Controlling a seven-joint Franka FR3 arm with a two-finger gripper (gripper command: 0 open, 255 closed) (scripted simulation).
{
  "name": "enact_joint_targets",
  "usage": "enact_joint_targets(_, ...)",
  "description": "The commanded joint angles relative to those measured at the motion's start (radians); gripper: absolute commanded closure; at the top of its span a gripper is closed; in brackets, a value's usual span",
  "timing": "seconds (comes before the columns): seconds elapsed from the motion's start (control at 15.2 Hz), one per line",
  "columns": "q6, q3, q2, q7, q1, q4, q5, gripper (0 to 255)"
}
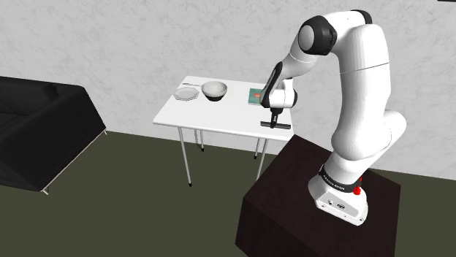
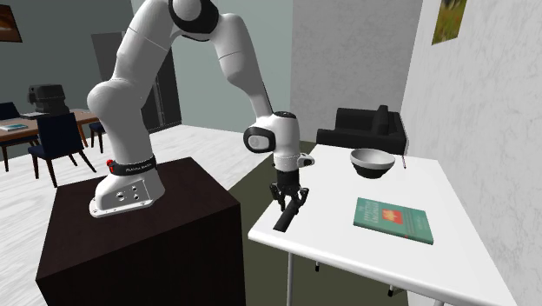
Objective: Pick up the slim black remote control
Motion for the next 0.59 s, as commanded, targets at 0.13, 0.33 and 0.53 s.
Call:
enact_joint_targets(0.13, 0.005, 0.0, 0.006, -0.002, -0.004, 0.003, 0.0, 255)
enact_joint_targets(0.33, -0.014, -0.02, -0.024, 0.01, 0.017, -0.009, -0.01, 255)
enact_joint_targets(0.53, -0.044, -0.05, -0.067, 0.025, 0.043, -0.025, -0.029, 255)
